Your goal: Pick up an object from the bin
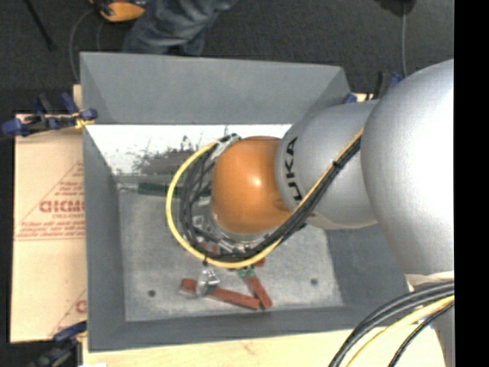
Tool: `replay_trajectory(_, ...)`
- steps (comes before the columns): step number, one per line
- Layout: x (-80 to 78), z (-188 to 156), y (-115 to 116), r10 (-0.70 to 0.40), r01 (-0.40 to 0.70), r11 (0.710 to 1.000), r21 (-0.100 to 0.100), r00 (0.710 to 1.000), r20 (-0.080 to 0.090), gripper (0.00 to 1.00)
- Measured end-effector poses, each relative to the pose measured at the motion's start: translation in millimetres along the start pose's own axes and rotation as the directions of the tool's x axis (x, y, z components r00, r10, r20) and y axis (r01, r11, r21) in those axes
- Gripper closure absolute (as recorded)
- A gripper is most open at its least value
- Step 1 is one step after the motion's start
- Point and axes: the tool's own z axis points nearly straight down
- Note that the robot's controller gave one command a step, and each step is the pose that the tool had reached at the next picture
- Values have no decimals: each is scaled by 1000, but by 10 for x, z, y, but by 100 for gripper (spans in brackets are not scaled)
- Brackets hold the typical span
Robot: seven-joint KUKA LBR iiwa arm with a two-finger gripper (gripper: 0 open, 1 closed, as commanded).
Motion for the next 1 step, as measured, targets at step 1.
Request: replay_trajectory(1, 338, 201, -182, -174, 174, 985, 1, 985, 3, 100)
